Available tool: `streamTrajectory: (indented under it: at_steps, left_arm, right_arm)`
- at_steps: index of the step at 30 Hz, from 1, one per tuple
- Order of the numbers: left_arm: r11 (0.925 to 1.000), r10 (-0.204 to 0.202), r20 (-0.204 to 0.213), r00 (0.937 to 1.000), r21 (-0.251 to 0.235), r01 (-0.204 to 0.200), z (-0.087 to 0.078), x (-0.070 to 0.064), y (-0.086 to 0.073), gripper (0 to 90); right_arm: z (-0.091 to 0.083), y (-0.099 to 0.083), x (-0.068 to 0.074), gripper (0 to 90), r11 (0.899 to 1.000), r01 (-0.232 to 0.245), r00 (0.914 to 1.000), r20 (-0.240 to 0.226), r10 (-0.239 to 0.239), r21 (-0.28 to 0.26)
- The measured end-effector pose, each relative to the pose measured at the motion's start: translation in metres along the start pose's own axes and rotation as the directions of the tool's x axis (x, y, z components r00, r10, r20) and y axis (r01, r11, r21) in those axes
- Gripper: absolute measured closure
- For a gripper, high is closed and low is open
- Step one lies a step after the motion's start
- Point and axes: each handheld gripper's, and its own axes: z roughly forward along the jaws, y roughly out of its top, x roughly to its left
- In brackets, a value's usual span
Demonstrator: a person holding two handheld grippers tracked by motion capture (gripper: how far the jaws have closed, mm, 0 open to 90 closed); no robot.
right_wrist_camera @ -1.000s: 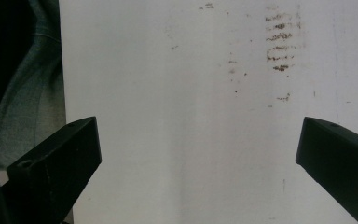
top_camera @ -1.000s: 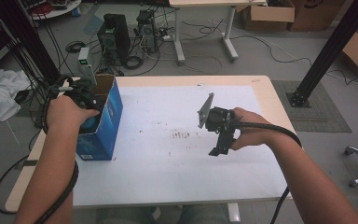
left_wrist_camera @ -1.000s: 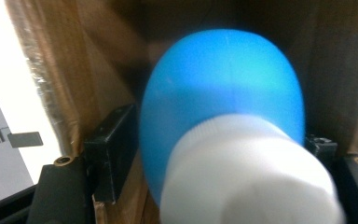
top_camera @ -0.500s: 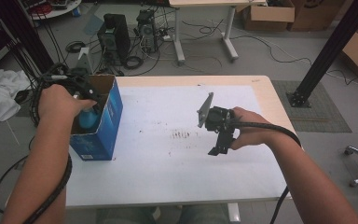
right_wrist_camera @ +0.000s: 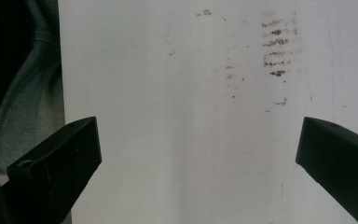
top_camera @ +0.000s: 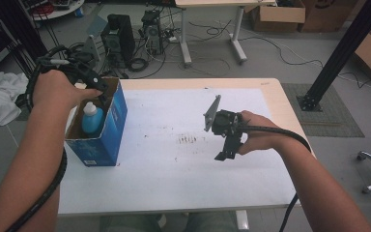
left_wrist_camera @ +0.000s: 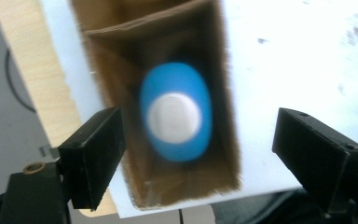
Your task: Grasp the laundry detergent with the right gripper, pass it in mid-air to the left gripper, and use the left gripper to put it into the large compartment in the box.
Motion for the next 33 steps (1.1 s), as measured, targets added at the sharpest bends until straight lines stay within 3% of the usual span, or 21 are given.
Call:
streamTrajectory:
  at_steps: [7, 13, 16, 18, 20, 21, 24, 25, 28, 29, 30, 31, 32, 33]
  left_arm:
    - [0.9963, 0.085, 0.003, 0.9964, -0.012, -0.085, -0.011, -0.017, 0.001, 14.1]
    - [0.9862, 0.165, 0.002, 0.9864, -0.017, -0.165, -0.019, -0.033, 0.002, 12.0]
    - [0.9758, 0.218, 0.006, 0.976, -0.022, -0.218, -0.022, -0.041, 0.004, 11.9]
    - [0.9634, 0.268, 0.019, 0.9633, -0.025, -0.267, -0.024, -0.047, 0.005, 10.6]
    - [0.9492, 0.315, 0.05, 0.9479, -0.027, -0.314, -0.025, -0.053, 0.006, 9.6]
    - [0.9372, 0.349, 0.058, 0.9354, -0.032, -0.347, -0.025, -0.058, 0.006, 9.2]
    - [0.9087, 0.417, 0.052, 0.9072, -0.035, -0.416, -0.026, -0.069, 0.005, 8.3]
    - [0.9018, 0.432, 0.048, 0.9005, -0.035, -0.431, -0.026, -0.072, 0.005, 8.3]
    - [0.8611, 0.508, 0.03, 0.8609, -0.043, -0.507, -0.028, -0.084, 0.004, 8.3]
    - [0.8436, 0.536, 0.026, 0.8435, -0.047, -0.535, -0.029, -0.088, 0.003, 8.3]
    - [0.8319, 0.554, 0.027, 0.832, -0.052, -0.552, -0.029, -0.091, 0.002, 8.3]
    - [0.8074, 0.589, 0.032, 0.8072, -0.057, -0.587, -0.03, -0.096, 0.001, 8.4]
    - [0.7903, 0.612, 0.036, 0.7899, -0.056, -0.61, -0.03, -0.101, 0.0, 8.3]
    - [0.78, 0.625, 0.039, 0.7792, -0.053, -0.623, -0.03, -0.104, 0.0, 8.2]
  right_arm:
    - [0.001, -0.001, -0.001, 0.0, 1.0, -0.006, 1.0, -0.001, 0.006, 0.012]
    - [-0.001, -0.001, -0.002, 0.0, 1.0, -0.006, 1.0, 0.001, 0.006, 0.012]
    - [0.0, -0.001, -0.002, 0.0, 1.0, -0.008, 1.0, -0.002, 0.008, 0.014]
    - [0.0, -0.001, -0.002, 0.0, 1.0, -0.01, 0.9999, -0.003, 0.01, 0.017]
    - [0.0, -0.002, -0.003, 0.0, 1.0, -0.012, 0.9999, -0.004, 0.012, 0.019]
    - [0.0, -0.002, -0.003, 0.0, 1.0, -0.013, 0.9999, -0.003, 0.013, 0.02]
    - [0.0, -0.004, -0.003, 0.0, 0.999, -0.018, 0.9998, -0.003, 0.018, 0.028]
    - [0.0, -0.005, -0.004, 0.0, 0.999, -0.018, 0.9998, -0.003, 0.019, 0.031]
    - [-0.002, -0.005, -0.004, 0.0, 0.999, -0.02, 0.9998, -0.001, 0.02, 0.031]
    - [-0.003, -0.005, -0.004, 0.0, 0.999, -0.021, 0.9998, -0.002, 0.021, 0.03]
    - [-0.003, -0.005, -0.004, 0.0, 0.999, -0.021, 0.9998, -0.001, 0.021, 0.031]
    - [-0.003, -0.005, -0.004, 0.0, 0.999, -0.02, 0.9998, -0.001, 0.02, 0.032]
    - [-0.004, -0.005, -0.005, 0.0, 0.999, -0.022, 0.9998, -0.001, 0.022, 0.033]
    - [-0.004, -0.005, -0.005, 0.0, 0.999, -0.022, 0.9998, 0.0, 0.022, 0.033]
